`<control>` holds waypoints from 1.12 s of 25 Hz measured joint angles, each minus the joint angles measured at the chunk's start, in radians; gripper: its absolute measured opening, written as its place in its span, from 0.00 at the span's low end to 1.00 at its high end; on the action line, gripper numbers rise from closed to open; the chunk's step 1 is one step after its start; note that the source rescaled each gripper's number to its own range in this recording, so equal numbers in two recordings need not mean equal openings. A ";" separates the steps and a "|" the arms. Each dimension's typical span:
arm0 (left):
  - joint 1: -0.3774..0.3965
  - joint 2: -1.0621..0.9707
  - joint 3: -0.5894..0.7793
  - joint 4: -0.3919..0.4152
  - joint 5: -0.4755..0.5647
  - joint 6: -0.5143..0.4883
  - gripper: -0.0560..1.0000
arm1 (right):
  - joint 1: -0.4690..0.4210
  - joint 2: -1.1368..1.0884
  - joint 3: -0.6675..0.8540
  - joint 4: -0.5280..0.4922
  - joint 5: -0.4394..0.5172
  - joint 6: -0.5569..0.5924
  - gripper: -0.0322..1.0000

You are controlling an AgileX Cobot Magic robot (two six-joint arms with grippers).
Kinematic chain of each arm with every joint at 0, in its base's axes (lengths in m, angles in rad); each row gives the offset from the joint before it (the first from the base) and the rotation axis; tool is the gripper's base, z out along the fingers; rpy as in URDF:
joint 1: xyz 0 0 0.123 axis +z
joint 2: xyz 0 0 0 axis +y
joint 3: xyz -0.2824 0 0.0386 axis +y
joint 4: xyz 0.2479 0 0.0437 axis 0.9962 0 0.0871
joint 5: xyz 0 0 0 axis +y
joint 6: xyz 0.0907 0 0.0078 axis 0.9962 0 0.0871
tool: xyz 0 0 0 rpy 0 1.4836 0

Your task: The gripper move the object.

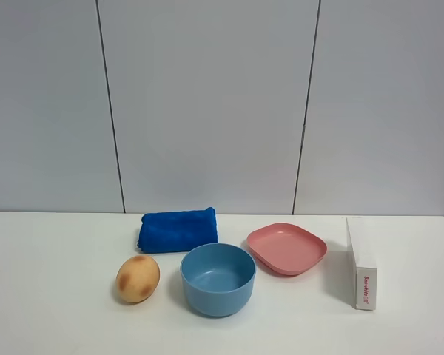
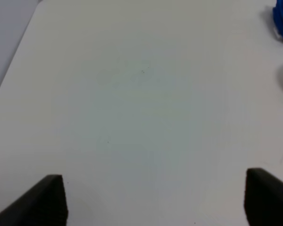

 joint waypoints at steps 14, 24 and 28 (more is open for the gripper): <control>0.000 0.000 0.000 0.000 0.000 0.000 0.87 | 0.000 0.000 0.000 0.000 0.000 0.000 1.00; 0.000 0.000 0.000 0.000 0.000 0.000 0.87 | 0.000 0.000 0.000 0.000 0.000 0.000 1.00; 0.000 0.000 0.000 0.000 0.000 0.000 0.87 | 0.000 0.000 0.000 0.000 0.000 0.000 1.00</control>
